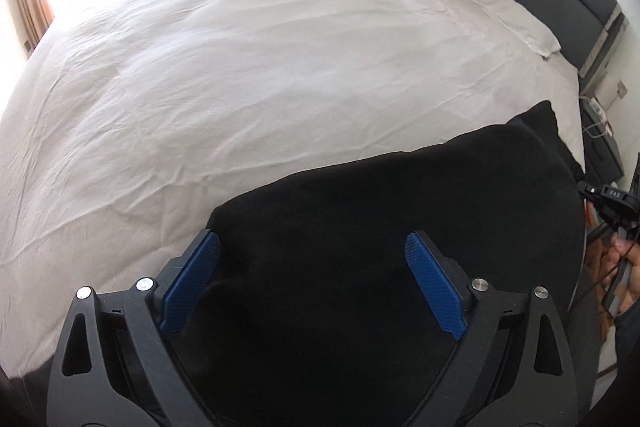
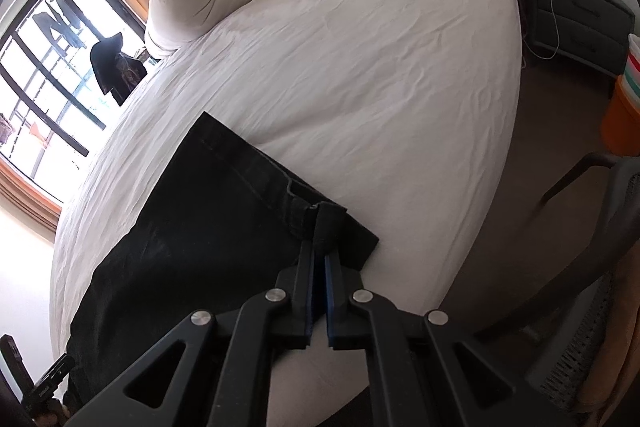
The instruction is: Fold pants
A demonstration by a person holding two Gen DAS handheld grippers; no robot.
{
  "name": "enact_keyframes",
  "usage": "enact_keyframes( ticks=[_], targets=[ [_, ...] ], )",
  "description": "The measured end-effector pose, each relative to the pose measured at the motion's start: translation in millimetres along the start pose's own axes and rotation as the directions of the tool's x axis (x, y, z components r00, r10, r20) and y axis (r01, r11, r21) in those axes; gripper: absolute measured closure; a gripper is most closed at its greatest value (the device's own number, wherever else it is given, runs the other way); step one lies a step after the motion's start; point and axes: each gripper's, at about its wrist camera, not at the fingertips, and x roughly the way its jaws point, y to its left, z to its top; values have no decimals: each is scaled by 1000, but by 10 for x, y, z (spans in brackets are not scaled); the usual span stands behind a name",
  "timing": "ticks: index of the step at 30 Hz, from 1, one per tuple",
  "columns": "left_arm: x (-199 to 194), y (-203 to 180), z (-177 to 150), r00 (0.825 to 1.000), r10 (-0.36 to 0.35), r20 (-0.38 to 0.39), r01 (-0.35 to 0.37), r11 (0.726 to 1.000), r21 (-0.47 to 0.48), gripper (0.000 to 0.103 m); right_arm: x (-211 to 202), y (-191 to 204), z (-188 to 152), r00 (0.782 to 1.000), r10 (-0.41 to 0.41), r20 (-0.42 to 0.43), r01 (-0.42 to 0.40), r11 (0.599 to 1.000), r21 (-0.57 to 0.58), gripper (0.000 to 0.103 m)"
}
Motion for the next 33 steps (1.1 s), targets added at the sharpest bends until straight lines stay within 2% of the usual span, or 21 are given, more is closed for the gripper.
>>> enact_keyframes(
  ticks=[2,6,11,18,19,20,22,24,25,26,29,31,33],
  targets=[
    [-39,-60,-41,1000,-11,1,11,1000,8,9,-6,19,-5,1000,-7,2,7,1000,-1,100],
    [1,-140,-152,1000,17,-21,-16,999,48,9,-100,-6,-5,1000,-4,20,3,999,33,98],
    [59,-74,-210,998,33,-47,-32,999,34,9,-27,-128,-61,1000,15,-13,-14,997,72,98],
    [-70,-108,-237,999,27,-22,-26,1000,16,9,0,-209,-46,998,54,-23,-51,992,115,97],
    [-130,-76,-268,1000,24,-20,-23,1000,15,9,-7,-252,-30,997,71,-31,-66,989,136,95],
    [-161,-93,-286,1000,25,-14,-25,1000,15,9,-40,-299,-5,998,48,-35,-42,987,154,69],
    [-230,-125,-319,1000,17,-2,-17,1000,13,9,-166,-379,39,1000,-27,-11,29,983,183,47],
    [-338,-154,-344,1000,-4,25,4,1000,-6,9,-305,-434,89,998,-69,13,65,977,204,47],
    [-365,-181,-343,999,-12,34,12,1000,-9,9,-354,-416,110,998,-60,24,54,979,198,47],
    [-407,-217,-354,999,-27,44,28,1000,-9,9,-394,-364,132,999,-40,35,33,982,184,47],
    [-431,-358,-389,997,-61,51,60,998,23,9,-421,39,187,994,105,38,-108,992,67,47],
    [-365,-465,-438,998,-57,31,55,997,57,9,-362,398,182,973,230,1,-230,973,-29,47],
    [-287,-479,-510,998,-55,-1,55,997,55,9,-238,670,148,952,300,-67,-306,945,-112,47]
  ],
)
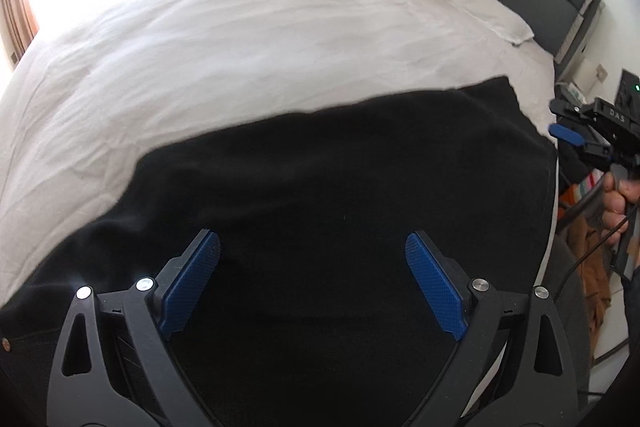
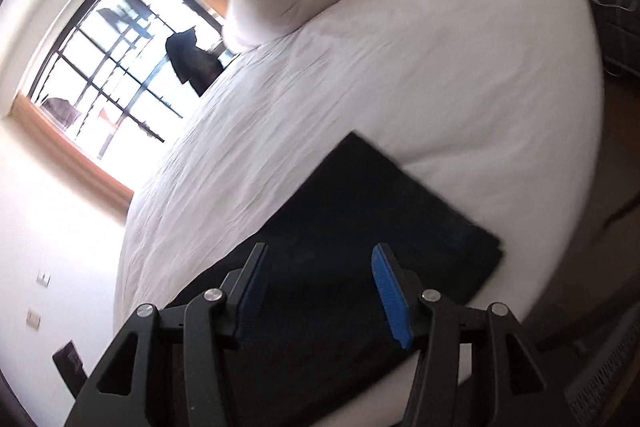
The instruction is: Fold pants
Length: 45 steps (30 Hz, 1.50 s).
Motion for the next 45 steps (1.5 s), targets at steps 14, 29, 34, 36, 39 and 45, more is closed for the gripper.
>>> enact_keyframes(
  ticks=[14,29,34,36,39,45],
  targets=[
    [-224,296,-203,999,42,17,-40,994,-98,9,-180,-598,-10,978,-206,-18,207,975,83,78],
    [-734,1284,-858,995,67,73,-47,966,-254,8,1475,801,50,949,102,-299,-144,982,-123,52],
    [-1036,1376,-790,983,113,147,-70,960,-273,8,1166,646,272,973,-22,-230,-1,995,-101,50],
    [-1002,1457,-749,979,139,148,-96,960,-264,8,1007,747,235,970,71,-234,-104,986,-131,44],
    [-782,1722,-770,985,136,105,-97,944,-316,8,1035,900,33,953,95,-289,-159,965,-208,27],
    [-831,1806,-735,986,116,122,-74,949,-306,8,942,-33,240,982,69,-173,-56,995,78,50]
  ],
)
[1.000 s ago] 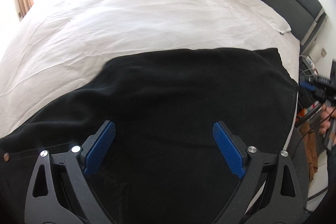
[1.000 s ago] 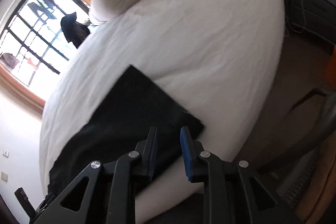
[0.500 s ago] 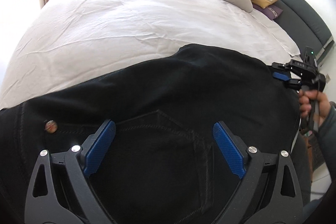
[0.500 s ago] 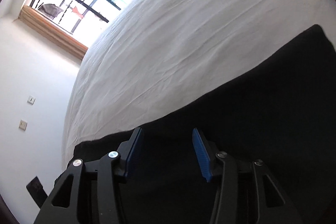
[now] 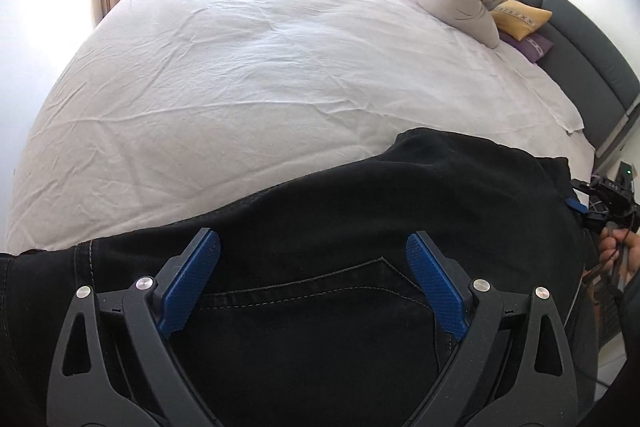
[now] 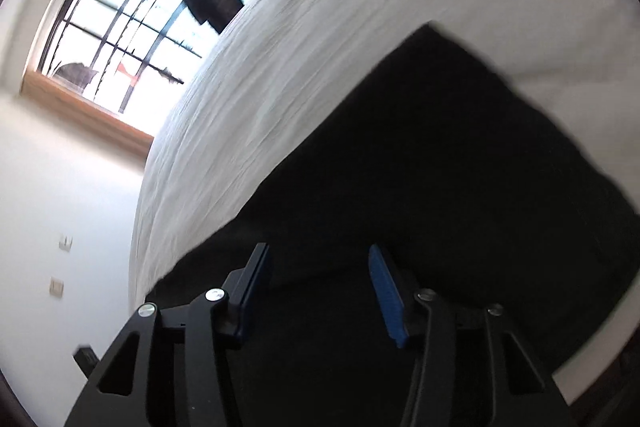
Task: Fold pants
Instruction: 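Grasp the jeans leg end with the right tool and lift it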
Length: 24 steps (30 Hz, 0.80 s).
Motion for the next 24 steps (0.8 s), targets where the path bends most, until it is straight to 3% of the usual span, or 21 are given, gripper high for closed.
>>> enact_keyframes(
  ticks=[2,6,9,14,20,24],
  targets=[
    [-50,-94,32,1000,27,-2,-27,1000,6,8,-298,-189,109,994,-76,78,71,996,63,40],
    [-209,-381,5,999,-8,33,8,1000,-11,8,-899,-546,116,979,-57,196,27,988,149,33],
    [-193,-625,-73,998,-54,18,55,998,-17,8,-1055,-869,-68,972,-25,232,-39,964,264,31],
    [-18,-940,-162,992,-109,-68,111,994,22,8,-917,-1117,-326,984,20,178,-86,923,374,31],
    [-54,-1041,-218,987,-134,-87,133,991,-18,7,-747,-1112,-375,989,41,139,-92,919,382,30],
    [23,-1076,-187,983,-150,-107,147,989,-35,0,-771,-1071,-367,993,47,110,-87,916,391,29]
  ],
)
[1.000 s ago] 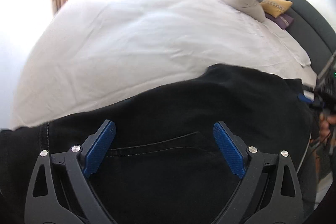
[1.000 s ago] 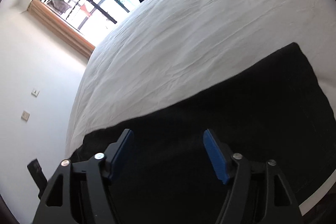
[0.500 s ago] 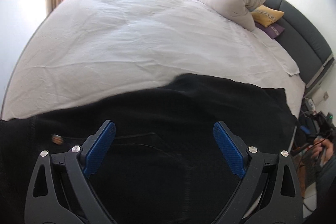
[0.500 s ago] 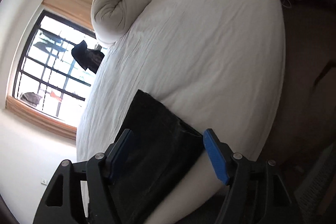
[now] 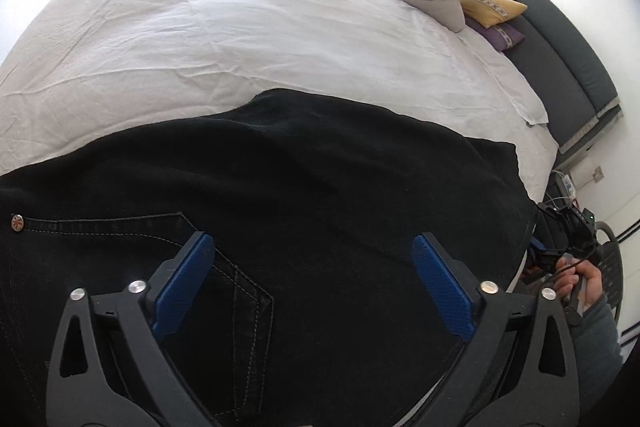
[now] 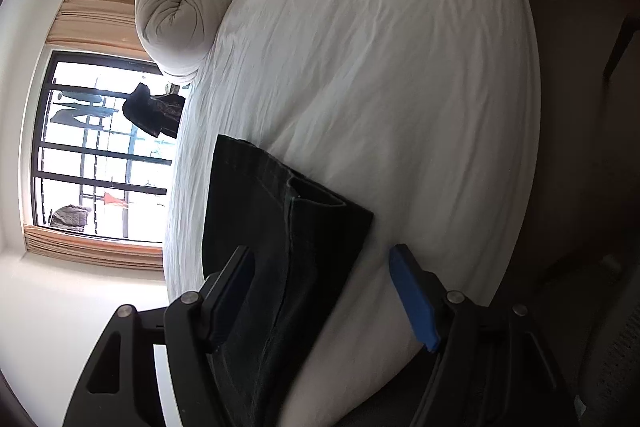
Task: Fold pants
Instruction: 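Grasp the jeans leg end with the right tool and lift it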
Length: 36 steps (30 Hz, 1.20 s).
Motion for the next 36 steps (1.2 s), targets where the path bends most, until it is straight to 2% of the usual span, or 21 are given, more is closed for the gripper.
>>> enact_keyframes(
  ticks=[3,8,13,21,22,24,26,27,32,36],
  targets=[
    [49,-46,-13,1000,-5,-30,6,1000,9,0,-18,-5,-33,999,22,-29,-21,1000,22,28],
    [41,-45,-41,999,-46,-15,46,999,-15,0,18,-38,-25,999,36,-39,-34,998,47,28],
    [44,-82,-70,998,-69,8,69,997,-28,0,23,-222,62,990,140,-12,-136,979,155,28],
    [51,-132,-80,996,-84,12,85,996,-28,0,11,-188,59,988,152,-1,-150,979,140,29],
    [54,-136,-80,996,-87,9,87,996,-28,0,6,-178,56,989,150,1,-149,979,138,31],
    [59,-153,-82,996,-89,5,89,996,-27,0,-4,-161,50,990,142,3,-142,982,127,43],
    [57,-170,-82,996,-88,1,88,996,-20,0,-2,-199,52,991,137,5,-136,981,141,69],
    [56,-181,-78,996,-87,1,87,996,-18,0,2,-226,54,990,142,4,-141,979,151,74],
    [49,-188,-44,997,-73,-4,73,997,-13,0,-8,-308,12,983,182,18,-182,968,175,80],
    [67,-213,-22,999,-45,-29,45,999,3,0,-38,-210,-23,983,180,41,-184,973,141,86]
  ],
)
